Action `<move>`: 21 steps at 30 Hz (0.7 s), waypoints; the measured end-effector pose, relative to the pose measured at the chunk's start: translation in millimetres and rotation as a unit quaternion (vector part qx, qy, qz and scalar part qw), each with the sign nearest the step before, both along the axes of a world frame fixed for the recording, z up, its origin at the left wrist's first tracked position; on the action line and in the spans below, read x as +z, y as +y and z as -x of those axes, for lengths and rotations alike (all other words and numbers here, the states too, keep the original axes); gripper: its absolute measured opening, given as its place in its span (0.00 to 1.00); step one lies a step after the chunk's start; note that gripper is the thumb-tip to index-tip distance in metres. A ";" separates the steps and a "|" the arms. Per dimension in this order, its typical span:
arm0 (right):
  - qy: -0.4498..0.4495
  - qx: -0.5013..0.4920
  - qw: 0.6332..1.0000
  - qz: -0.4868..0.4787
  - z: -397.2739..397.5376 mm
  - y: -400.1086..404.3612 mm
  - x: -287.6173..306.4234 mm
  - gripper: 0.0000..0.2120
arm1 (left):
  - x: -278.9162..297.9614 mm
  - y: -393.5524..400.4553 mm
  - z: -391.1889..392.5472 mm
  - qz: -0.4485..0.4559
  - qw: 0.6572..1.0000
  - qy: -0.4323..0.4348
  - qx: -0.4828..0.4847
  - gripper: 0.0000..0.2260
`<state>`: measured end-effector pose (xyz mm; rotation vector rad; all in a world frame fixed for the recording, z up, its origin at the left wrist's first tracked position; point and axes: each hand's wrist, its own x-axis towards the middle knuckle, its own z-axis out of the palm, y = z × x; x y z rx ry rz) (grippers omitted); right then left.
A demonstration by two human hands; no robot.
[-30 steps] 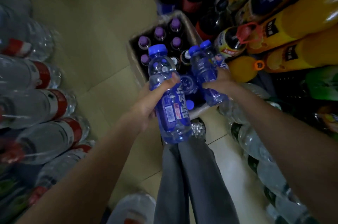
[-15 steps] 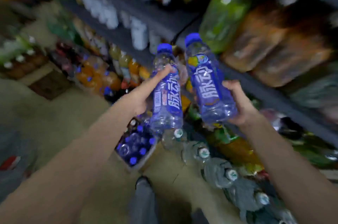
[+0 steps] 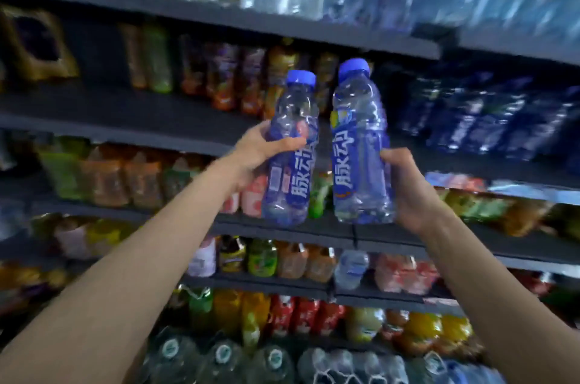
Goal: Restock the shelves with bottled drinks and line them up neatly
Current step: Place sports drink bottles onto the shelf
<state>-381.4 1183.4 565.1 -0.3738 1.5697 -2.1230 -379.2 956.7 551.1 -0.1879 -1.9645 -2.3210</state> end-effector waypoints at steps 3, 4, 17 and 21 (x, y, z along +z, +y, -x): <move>0.068 -0.095 0.993 0.005 5.9 71.9 23.4 0.17 | 26.7 81.5 30.7 0.063 0.997 0.038 -0.001 0.20; 0.093 -0.140 0.986 0.003 10.4 91.1 28.3 0.10 | 34.7 104.1 40.2 0.077 0.996 0.051 0.006 0.23; 0.243 -0.497 0.805 -0.212 142.9 254.0 15.7 0.36 | 48.3 247.9 166.2 0.274 0.945 0.179 -0.003 0.34; 0.204 -0.516 0.785 -0.276 197.2 287.0 11.3 0.37 | 47.9 275.9 200.2 0.281 0.946 0.160 -0.023 0.35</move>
